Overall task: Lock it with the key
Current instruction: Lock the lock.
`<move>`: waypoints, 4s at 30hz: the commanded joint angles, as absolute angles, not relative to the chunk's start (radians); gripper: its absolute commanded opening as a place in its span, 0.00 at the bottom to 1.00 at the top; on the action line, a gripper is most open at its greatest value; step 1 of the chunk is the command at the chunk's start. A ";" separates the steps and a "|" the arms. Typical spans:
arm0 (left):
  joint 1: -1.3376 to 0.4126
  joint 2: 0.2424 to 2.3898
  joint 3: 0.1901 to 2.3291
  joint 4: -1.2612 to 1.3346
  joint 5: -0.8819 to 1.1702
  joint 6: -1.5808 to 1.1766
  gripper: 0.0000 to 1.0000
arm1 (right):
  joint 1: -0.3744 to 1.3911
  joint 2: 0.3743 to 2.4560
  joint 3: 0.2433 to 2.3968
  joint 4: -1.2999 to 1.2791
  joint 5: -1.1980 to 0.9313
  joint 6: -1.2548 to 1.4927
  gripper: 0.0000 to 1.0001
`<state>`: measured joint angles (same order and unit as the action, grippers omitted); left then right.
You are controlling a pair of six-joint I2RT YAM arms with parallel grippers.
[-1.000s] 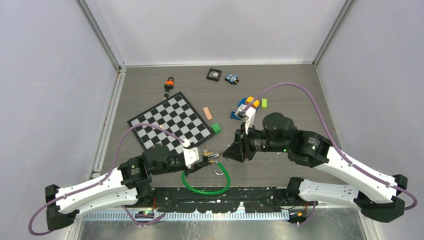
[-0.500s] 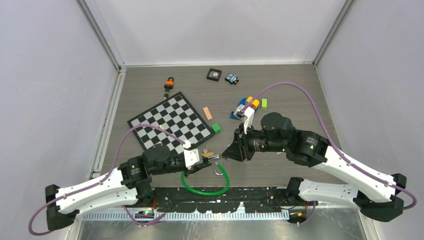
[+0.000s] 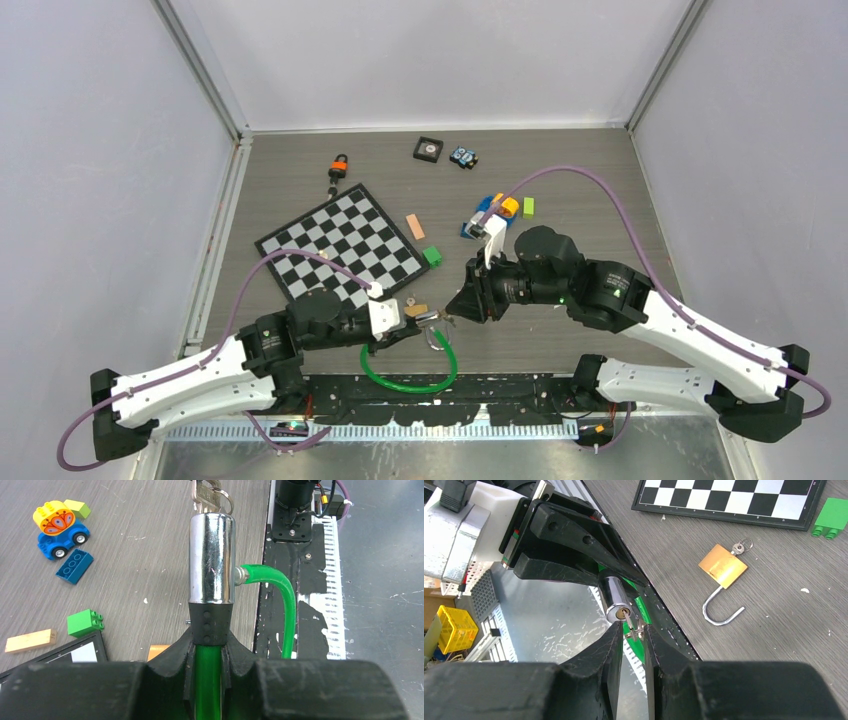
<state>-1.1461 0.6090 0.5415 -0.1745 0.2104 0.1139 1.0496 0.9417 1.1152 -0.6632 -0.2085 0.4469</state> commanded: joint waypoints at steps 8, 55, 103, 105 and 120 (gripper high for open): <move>-1.150 0.621 0.586 -0.138 0.230 0.149 0.00 | 1.048 0.970 1.103 -0.623 -0.203 0.481 0.22; -1.153 0.618 0.642 -0.094 -0.198 0.591 0.00 | 0.896 1.042 0.926 -0.510 -0.359 1.297 0.01; -1.153 0.607 0.639 -0.123 0.088 0.498 0.00 | 0.738 0.648 0.845 -0.283 -0.930 -0.929 0.56; -1.153 0.613 0.640 -0.123 0.100 0.493 0.00 | 0.759 0.686 0.882 -0.369 -0.936 -1.026 0.54; -1.154 0.601 0.638 -0.132 0.113 0.479 0.00 | 1.048 0.830 0.960 -0.566 -0.638 -1.237 0.52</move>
<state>-1.1564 0.6231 0.5842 -0.2039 0.0952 0.4980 1.0313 0.8330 0.9234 -0.5545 -0.7105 -1.1751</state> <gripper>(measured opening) 0.176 0.534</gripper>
